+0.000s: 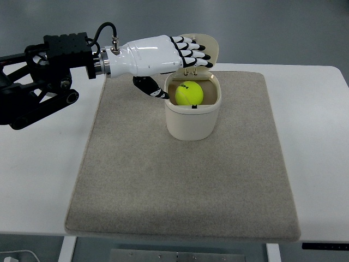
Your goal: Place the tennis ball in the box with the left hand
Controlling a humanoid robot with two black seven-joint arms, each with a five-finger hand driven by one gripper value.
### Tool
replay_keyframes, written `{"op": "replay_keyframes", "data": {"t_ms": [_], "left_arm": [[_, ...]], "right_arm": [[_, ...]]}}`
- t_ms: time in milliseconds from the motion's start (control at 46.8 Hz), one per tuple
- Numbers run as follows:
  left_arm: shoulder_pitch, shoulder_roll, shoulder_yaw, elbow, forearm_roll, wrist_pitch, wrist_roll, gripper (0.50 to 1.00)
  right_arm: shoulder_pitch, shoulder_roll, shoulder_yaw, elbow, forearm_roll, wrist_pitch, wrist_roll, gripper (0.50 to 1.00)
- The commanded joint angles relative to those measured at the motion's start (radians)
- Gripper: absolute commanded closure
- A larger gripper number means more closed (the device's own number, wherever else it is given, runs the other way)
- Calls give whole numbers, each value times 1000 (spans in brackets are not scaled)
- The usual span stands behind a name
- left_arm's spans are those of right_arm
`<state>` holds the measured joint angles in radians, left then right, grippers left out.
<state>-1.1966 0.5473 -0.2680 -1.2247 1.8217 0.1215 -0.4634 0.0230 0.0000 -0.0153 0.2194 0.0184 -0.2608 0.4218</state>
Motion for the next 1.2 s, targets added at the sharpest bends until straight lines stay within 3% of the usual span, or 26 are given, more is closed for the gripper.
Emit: {"op": "replay_keyframes", "data": {"t_ms": [0,342,556,813,1176], "left_arm": [[-1,16,12,-13,-4,0,0,508],[-6,255,45,-160,-350,-26,-1,508],[2,367,69,-162,-588,-68,-1,506],[55,404,69,-145,-858,-68,-1,506],[179,365,50,-122,-878,-66,-1,506]], "right_arm": [[0,0,0,0,0,0,0,562],[0,0,0,0,0,0,0,562],[0,0,0,0,0,0,0,562],[0,0,0,0,0,0,0,562],[0,0,0,0,0,0,0,562]]}}
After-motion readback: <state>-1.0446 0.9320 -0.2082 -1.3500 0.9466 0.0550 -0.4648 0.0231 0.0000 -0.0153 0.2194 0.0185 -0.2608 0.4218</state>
